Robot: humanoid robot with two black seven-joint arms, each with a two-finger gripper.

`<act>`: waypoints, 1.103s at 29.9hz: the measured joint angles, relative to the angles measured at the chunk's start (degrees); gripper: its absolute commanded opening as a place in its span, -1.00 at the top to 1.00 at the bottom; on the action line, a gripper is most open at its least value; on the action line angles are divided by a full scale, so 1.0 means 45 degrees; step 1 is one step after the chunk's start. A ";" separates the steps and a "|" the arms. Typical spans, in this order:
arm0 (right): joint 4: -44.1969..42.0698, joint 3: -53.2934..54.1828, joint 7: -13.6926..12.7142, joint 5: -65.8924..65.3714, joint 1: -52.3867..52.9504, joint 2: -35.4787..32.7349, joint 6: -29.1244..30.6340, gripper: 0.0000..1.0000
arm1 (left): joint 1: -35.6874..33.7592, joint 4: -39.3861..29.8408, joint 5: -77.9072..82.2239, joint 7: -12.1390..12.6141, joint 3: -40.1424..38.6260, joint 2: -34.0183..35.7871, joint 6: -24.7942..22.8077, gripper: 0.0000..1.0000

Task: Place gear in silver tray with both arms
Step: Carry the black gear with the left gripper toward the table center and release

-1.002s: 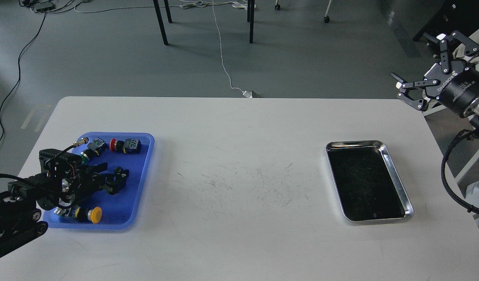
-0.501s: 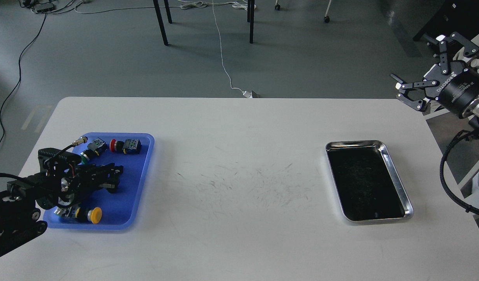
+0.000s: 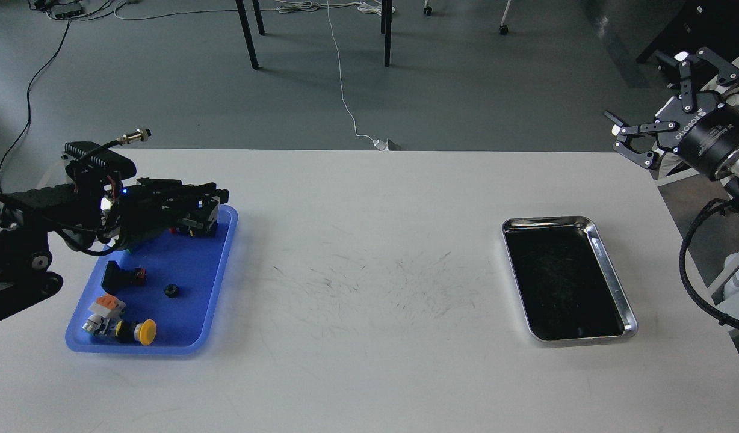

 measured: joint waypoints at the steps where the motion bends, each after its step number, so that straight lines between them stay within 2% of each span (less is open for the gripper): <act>1: -0.0204 -0.0021 0.0000 0.0000 -0.0001 -0.0007 0.0000 -0.97 | -0.0201 -0.0033 -0.0014 0.0145 0.0005 -0.0553 -0.0050 0.79; 8: -0.1705 -0.0118 -0.0024 -0.0020 -0.0136 -0.0082 0.0023 -0.98 | -0.0535 0.0385 0.0075 0.1334 0.0163 -0.4419 -0.0161 0.79; 11: -0.2056 -0.0116 -0.0050 -0.0020 -0.0226 -0.0095 0.0045 -0.97 | -0.0474 0.1230 0.0127 0.1554 0.0225 -0.6294 -0.0168 0.79; 15: -0.2301 -0.0103 -0.0059 -0.0020 -0.0245 -0.0099 0.0044 -0.98 | -0.0328 0.3214 0.0159 0.1441 0.0300 -0.8667 -0.0167 0.79; 20: -0.2382 -0.0107 -0.0060 -0.0020 -0.0260 -0.0099 0.0035 -0.97 | -0.0211 0.5452 0.0302 0.0990 0.0850 -1.0913 -0.0074 0.78; 23: -0.2399 -0.0117 -0.0060 -0.0020 -0.0264 -0.0088 0.0025 -0.98 | -0.0170 0.6103 0.0332 0.0836 0.0958 -1.1558 0.0033 0.78; 33: -0.2394 -0.0160 -0.0060 -0.0038 -0.0268 0.0015 0.0013 -0.97 | -0.0066 0.6824 0.0339 0.0787 0.0980 -1.1690 0.0246 0.76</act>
